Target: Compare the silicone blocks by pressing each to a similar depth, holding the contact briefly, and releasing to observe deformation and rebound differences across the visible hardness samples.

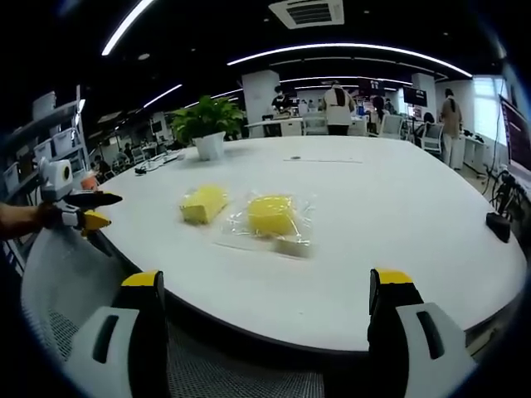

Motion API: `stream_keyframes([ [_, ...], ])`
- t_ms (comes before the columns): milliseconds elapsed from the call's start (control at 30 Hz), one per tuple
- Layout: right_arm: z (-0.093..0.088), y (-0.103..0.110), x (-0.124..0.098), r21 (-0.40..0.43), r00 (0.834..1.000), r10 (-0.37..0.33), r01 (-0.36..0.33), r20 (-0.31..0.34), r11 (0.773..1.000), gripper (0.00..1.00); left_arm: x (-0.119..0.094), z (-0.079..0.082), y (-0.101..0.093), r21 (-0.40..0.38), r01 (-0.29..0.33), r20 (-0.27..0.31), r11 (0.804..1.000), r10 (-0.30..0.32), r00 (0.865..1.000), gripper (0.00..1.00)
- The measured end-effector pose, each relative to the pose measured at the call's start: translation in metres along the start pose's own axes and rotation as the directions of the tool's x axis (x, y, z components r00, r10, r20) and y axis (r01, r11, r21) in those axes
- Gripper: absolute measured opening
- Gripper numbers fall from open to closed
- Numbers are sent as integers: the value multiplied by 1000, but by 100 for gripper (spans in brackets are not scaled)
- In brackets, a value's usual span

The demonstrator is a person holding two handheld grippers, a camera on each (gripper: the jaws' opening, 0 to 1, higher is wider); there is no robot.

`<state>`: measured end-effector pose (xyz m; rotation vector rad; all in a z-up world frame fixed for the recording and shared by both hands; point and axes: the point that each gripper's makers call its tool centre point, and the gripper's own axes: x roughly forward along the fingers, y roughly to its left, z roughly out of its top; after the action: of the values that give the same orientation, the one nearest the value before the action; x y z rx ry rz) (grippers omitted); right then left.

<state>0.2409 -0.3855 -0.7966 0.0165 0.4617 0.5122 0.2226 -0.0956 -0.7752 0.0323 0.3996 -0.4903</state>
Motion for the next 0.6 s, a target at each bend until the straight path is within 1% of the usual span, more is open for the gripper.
stream_keyframes([
  [100,1,0,0,0,1000,1,-1,3,1000,96,1,3,3,-10,-6,5,1000,6,1000,73],
  [233,1,0,0,0,1000,3,-3,7,1000,96,4,6,7,-32,3,7,999,-3,1000,71],
  [300,1,1,0,0,1000,4,-4,9,1000,96,4,6,10,-52,13,-2,999,-13,1000,71],
  [400,2,1,0,2,1000,4,-4,11,1000,96,5,4,14,-42,15,-17,999,-15,1000,70],
  [467,2,0,0,6,1000,1,-1,10,1000,96,5,3,15,-54,28,-26,998,-29,999,67],
  [500,1,0,0,8,1000,0,0,9,1000,96,6,3,16,-61,30,-27,998,-32,999,65],
  [600,1,0,0,10,1000,-1,1,8,1000,96,11,5,20,-83,27,-21,996,-28,999,65],
])
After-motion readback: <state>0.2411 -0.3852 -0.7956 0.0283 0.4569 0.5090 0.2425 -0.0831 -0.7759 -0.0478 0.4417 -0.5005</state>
